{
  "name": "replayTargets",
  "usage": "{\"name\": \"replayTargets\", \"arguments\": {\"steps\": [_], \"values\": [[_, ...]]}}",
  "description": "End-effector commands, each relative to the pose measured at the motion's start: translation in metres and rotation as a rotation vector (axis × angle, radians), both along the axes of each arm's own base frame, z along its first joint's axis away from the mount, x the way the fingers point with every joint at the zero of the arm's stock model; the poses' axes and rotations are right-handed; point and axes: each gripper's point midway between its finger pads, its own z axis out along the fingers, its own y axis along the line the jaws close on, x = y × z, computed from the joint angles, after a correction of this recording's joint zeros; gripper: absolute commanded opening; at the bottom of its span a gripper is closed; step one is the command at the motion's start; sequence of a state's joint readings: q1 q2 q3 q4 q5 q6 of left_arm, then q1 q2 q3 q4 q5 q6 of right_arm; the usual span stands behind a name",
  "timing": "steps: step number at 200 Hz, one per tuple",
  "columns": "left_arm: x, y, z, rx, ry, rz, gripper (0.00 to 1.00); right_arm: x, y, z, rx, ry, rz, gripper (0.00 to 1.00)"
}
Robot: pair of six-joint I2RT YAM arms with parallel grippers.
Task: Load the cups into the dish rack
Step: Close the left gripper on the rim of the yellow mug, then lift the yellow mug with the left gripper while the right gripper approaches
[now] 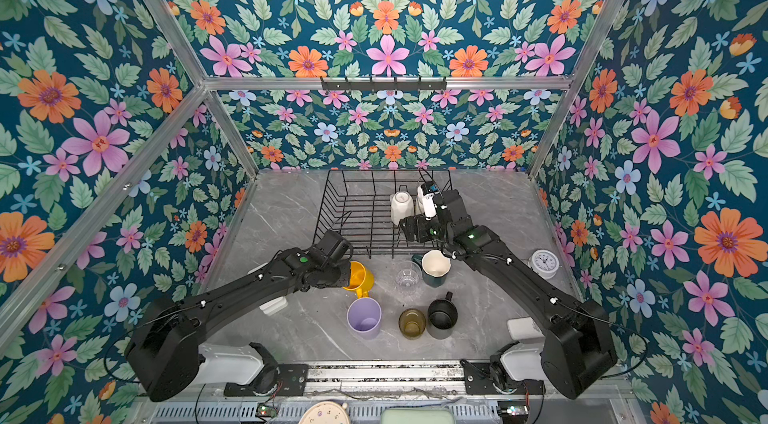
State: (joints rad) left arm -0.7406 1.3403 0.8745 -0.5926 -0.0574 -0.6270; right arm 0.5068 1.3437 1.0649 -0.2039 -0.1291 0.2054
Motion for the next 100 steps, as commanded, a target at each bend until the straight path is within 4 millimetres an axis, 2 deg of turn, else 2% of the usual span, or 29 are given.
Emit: {"name": "replayTargets", "arguments": {"steps": [1, 50, 100], "values": [[0.002, 0.005, 0.008, -0.001, -0.034, 0.025, 0.00, 0.002, 0.004, 0.008, 0.030, -0.012, 0.006, 0.95], [-0.007, 0.016, 0.020, -0.010, -0.064, 0.020, 0.00, 0.001, 0.006, 0.011, 0.045, -0.008, 0.013, 0.95], [-0.013, 0.050, 0.060, 0.027, -0.203, 0.057, 0.00, -0.001, 0.012, 0.017, 0.081, -0.003, 0.037, 0.95]]}}
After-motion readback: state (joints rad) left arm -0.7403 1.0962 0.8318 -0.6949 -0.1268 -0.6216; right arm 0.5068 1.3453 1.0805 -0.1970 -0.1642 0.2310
